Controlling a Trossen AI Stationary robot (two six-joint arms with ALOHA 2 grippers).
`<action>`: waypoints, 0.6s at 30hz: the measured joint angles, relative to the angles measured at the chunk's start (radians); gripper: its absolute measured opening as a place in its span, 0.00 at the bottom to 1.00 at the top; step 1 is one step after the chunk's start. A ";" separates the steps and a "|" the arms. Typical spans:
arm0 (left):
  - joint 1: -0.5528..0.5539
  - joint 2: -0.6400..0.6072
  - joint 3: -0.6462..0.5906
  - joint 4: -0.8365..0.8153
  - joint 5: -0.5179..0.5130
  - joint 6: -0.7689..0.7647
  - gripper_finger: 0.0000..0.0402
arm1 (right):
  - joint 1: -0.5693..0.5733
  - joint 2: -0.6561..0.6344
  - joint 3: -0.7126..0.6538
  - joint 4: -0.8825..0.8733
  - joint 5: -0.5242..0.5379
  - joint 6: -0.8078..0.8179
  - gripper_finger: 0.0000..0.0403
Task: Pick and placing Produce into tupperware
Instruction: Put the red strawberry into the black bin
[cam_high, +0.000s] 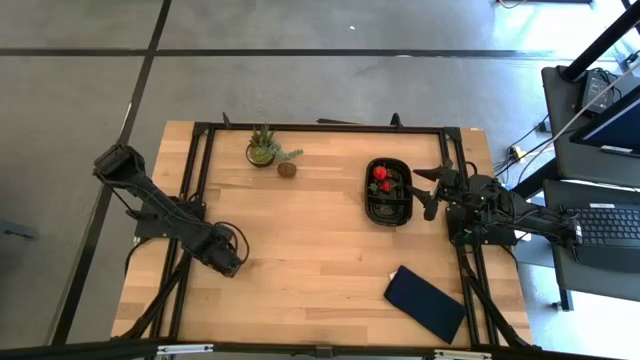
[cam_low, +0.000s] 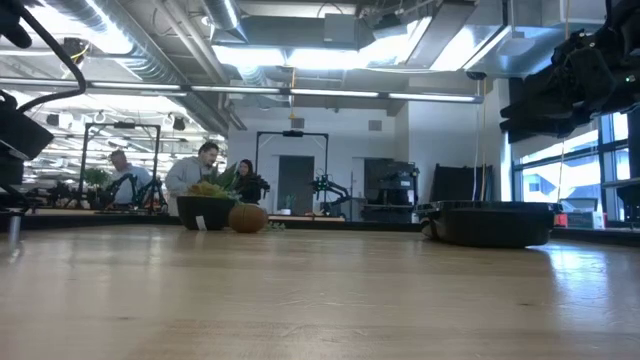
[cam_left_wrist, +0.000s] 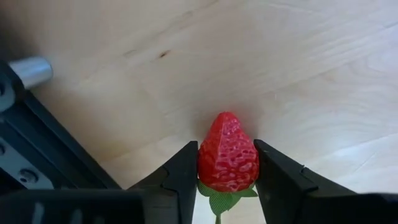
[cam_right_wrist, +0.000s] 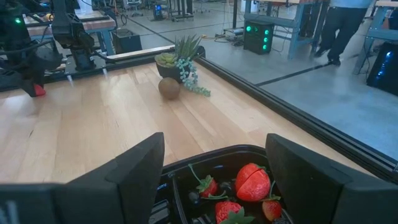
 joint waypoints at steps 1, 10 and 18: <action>0.001 0.000 0.000 0.000 0.002 0.013 0.32 | 0.000 0.000 0.000 0.000 0.000 0.000 0.70; 0.130 -0.033 -0.001 0.094 0.033 0.280 0.32 | 0.000 0.000 0.000 0.000 0.000 -0.001 0.70; 0.371 -0.059 -0.001 0.499 0.040 0.751 0.34 | 0.000 0.000 0.000 0.002 0.000 -0.003 0.70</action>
